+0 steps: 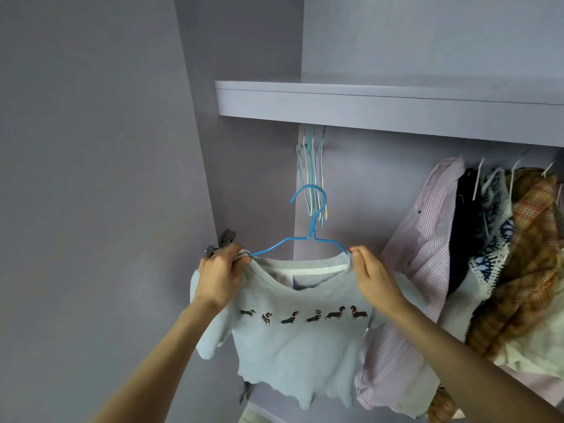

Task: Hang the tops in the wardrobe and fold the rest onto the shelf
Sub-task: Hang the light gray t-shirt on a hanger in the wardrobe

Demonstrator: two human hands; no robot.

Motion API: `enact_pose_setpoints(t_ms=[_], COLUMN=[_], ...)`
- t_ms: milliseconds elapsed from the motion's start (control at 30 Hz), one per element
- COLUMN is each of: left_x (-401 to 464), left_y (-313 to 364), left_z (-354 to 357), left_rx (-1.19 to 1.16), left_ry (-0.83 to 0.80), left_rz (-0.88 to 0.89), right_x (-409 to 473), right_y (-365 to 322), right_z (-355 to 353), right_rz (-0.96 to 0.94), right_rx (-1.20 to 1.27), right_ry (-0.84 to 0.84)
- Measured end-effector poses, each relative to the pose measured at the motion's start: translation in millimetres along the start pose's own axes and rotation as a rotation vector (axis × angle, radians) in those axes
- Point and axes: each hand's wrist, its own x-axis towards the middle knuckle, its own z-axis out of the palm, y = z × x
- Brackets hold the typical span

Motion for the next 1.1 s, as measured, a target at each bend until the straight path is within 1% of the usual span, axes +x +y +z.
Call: enact_pose_setpoints(t_ms=[67,167,233,300,333,400,500,567,600,667,733,767,867,933,1000,1100], left_x=[2.0,5.6,7.3,8.8,10.2,14.5,18.6,15.0,12.0,7.0,5.7,7.7,21.6,32.2,35.4,23.4], left_y=[-3.0,-4.8,-5.9,-8.8,-12.5,-23.1,-39.4,-42.2,-40.8,-36.3,-34.7,-34.9,-39.8,-39.2,-31.0,-9.4], left_z=[-3.9,-6.3,-6.7,-9.8,-12.1,-16.3,-17.8,-13.8,-10.9,-2.6,4.1,3.8,-4.9,-9.2,-7.8,7.7], left_rx=[-0.016,-0.043,-0.054,-0.058,-0.043,0.028,0.107,0.045,-0.021,-0.153,-0.197,-0.166,0.03,0.053,0.075,0.171], left_ry=[-0.002,-0.064,-0.117,-0.184,-0.219,-0.28,-0.304,-0.262,-0.248,-0.261,-0.242,-0.195,0.001,0.086,0.073,-0.104], left_rz=[-0.011,0.003,0.038,0.115,0.15,0.151,0.074,-0.018,-0.093,-0.227,-0.257,-0.243,-0.208,-0.223,-0.172,0.109], right_x=[-3.9,-9.6,-10.8,-11.4,-11.9,-12.3,-13.0,-11.4,-10.3,-7.1,-5.4,-4.7,-4.6,-4.9,-6.5,-6.9], right_y=[6.5,14.6,19.3,23.2,24.3,25.2,20.7,21.9,22.5,26.2,29.0,29.1,26.1,23.9,20.6,14.6], right_z=[-6.8,-15.1,-16.9,-19.1,-21.3,-26.3,-32.7,-34.3,-34.6,-35.1,-36.2,-37.6,-45.2,-49.1,-48.8,-46.1], right_rz=[-0.073,-0.128,-0.121,-0.101,-0.092,-0.095,-0.14,-0.159,-0.121,0.018,0.086,0.078,0.007,-0.036,-0.08,-0.132], right_rx=[-0.11,-0.246,-0.305,-0.308,-0.297,-0.311,-0.373,-0.386,-0.368,-0.313,-0.291,-0.295,-0.335,-0.344,-0.326,-0.321], right_ry=[0.025,0.042,0.019,0.002,0.022,0.121,0.241,0.285,0.294,0.297,0.276,0.27,0.257,0.247,0.242,0.246])
